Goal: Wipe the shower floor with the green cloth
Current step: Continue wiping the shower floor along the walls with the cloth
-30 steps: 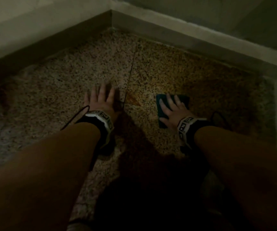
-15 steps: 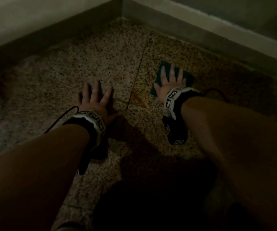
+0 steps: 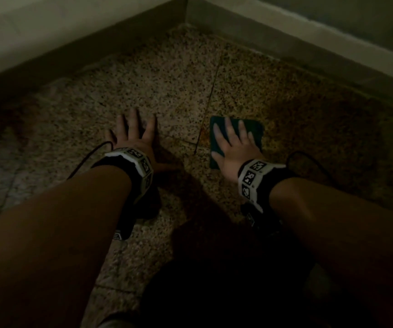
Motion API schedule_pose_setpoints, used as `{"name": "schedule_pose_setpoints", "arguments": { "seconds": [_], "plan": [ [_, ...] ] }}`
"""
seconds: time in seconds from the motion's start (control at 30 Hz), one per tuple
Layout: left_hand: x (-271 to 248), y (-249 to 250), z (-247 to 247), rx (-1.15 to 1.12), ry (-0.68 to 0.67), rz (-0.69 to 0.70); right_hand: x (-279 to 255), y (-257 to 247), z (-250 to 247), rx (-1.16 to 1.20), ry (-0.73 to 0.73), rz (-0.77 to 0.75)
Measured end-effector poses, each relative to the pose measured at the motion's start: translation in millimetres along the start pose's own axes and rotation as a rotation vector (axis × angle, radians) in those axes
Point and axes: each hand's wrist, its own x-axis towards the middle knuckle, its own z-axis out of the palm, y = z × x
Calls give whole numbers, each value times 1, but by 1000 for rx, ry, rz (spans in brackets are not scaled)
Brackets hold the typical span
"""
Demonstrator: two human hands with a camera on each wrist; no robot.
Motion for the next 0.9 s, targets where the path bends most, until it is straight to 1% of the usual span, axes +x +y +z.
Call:
{"name": "schedule_pose_setpoints", "arguments": {
  "seconds": [0.07, 0.2, 0.33, 0.47, 0.6, 0.7, 0.77, 0.83, 0.9],
  "plan": [
    [3, 0, 3, 22, 5, 1, 10, -2, -11, 3, 29, 7],
    [7, -4, 11, 12, 23, 22, 48, -16, -48, 8, 93, 52],
    [7, -5, 14, 19, 59, 38, 64, -23, -67, 50, 81, 69],
    [11, -6, 13, 46, 46, 37, 57, -26, -61, -45, 57, 50],
    [7, -3, 13, 69, 53, 24, 32, -40, -42, -158, -7, -63],
    [4, -7, 4, 60, -3, 25, 17, -52, -22, -240, -23, -126],
    [4, -13, -6, 56, -41, 31, 10, -52, -14, -240, -20, -179],
    [3, -27, -12, 27, -37, -15, 6, -51, -13, -195, -12, -214],
    [5, -39, -13, -11, -11, -97, 7, -47, -17, -166, 7, -223]
  ]
}}
